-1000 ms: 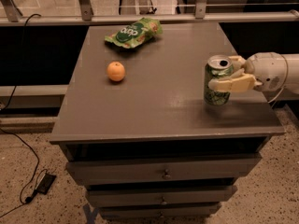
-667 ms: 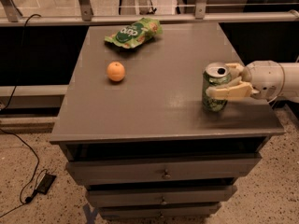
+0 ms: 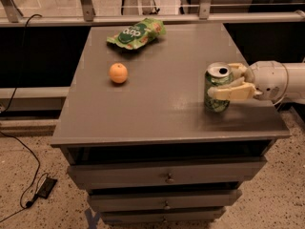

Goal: Place green can upright

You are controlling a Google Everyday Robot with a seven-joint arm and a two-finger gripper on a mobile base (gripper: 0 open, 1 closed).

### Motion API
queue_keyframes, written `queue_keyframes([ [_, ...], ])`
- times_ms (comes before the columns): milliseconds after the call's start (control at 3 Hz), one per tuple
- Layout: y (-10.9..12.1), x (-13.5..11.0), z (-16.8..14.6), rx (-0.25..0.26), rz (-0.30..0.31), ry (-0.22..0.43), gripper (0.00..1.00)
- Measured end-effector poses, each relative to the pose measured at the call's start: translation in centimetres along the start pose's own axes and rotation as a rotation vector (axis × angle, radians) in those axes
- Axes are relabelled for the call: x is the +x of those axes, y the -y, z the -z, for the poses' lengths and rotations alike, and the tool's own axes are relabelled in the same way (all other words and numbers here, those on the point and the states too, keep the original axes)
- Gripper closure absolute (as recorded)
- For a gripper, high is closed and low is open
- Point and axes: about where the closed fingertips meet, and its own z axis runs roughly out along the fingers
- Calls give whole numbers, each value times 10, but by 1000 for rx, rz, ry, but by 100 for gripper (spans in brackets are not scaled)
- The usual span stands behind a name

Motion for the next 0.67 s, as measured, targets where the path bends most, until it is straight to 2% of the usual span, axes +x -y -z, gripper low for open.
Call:
queue_keyframes([
  [333,0,-1,-3,-4,1,1,12],
  [667,0,-1,-5,-7,1,1,0],
])
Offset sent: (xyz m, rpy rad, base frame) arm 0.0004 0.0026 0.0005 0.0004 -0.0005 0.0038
